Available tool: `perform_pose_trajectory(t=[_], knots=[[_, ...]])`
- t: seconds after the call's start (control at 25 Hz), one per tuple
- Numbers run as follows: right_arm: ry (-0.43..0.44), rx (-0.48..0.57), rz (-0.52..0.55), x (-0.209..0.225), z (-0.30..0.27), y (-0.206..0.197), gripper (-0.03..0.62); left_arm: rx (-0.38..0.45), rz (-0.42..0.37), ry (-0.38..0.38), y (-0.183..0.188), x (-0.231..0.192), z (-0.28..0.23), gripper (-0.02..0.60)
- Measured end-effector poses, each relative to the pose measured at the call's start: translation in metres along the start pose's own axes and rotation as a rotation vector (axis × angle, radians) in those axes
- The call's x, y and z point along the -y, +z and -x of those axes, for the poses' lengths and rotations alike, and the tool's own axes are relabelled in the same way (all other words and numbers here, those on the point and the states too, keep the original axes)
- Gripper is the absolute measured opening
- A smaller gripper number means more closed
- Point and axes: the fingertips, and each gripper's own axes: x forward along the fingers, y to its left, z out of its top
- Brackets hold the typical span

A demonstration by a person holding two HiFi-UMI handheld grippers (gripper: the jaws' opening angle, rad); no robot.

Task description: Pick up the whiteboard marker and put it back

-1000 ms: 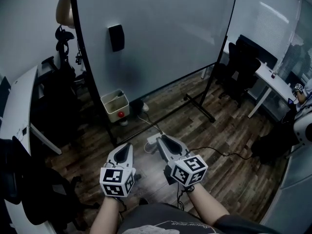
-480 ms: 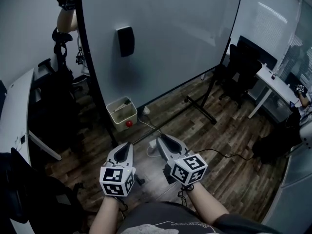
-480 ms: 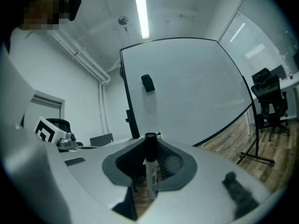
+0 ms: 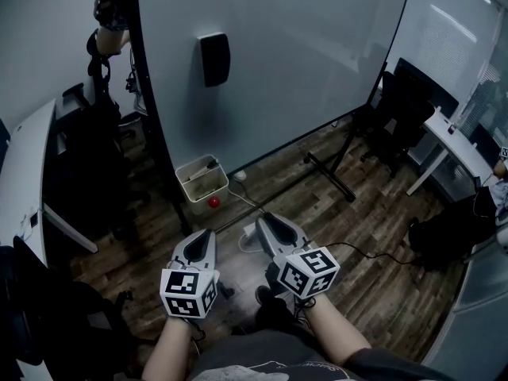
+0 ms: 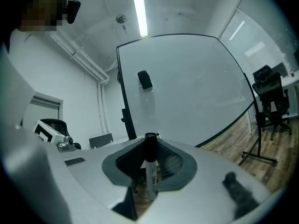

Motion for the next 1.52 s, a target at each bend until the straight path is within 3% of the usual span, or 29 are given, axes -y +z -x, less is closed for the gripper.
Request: perform_pose_trajectory(t=[0.96, 1.32, 1.52], knots=[[0.393, 0.025, -0.012, 0.016, -0.145, 0.079, 0.08, 0.028, 0.051, 0.307, 0.035, -0.056, -0.078, 0.012], [0.502, 0.0, -0.028, 0.007, -0.168, 0.081, 0.08, 0.028, 0.066, 0.395, 0.038, -0.063, -0.083, 0.012], [0.51, -0.041, 0.015, 0.013, -0.176, 0.06, 0.08, 0.018, 0.081, 0.429, 0.034, -0.067, -0.083, 0.012]])
